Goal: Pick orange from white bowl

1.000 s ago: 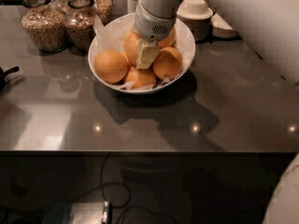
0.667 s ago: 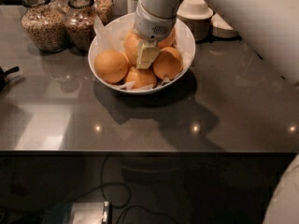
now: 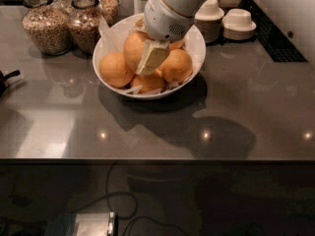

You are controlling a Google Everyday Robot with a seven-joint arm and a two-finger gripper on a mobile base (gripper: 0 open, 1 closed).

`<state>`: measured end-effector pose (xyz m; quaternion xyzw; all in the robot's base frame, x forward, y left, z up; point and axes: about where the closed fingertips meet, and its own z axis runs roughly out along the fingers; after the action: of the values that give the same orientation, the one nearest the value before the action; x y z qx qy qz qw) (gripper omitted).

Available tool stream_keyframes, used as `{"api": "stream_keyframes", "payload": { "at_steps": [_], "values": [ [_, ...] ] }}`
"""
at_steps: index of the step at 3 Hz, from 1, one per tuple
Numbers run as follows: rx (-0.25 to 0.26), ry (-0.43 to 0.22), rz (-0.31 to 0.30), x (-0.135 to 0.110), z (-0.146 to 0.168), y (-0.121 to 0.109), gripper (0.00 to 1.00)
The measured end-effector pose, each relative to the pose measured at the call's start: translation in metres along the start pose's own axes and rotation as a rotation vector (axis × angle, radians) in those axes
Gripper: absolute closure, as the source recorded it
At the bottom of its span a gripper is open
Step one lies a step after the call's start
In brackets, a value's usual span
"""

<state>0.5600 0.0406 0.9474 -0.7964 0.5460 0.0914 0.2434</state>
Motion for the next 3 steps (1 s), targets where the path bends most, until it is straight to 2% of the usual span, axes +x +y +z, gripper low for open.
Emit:
{"api": "stream_keyframes", "payload": {
  "at_steps": [1,2,3],
  "values": [
    [0.048,-0.141,-0.026,-0.028,-0.029,0.029,1.00],
    [0.146,-0.251,-0.024,-0.049,-0.061,0.063,1.00],
    [0.264,-0.318,0.007,-0.060,-0.088,0.098,1.00]
  ]
}}
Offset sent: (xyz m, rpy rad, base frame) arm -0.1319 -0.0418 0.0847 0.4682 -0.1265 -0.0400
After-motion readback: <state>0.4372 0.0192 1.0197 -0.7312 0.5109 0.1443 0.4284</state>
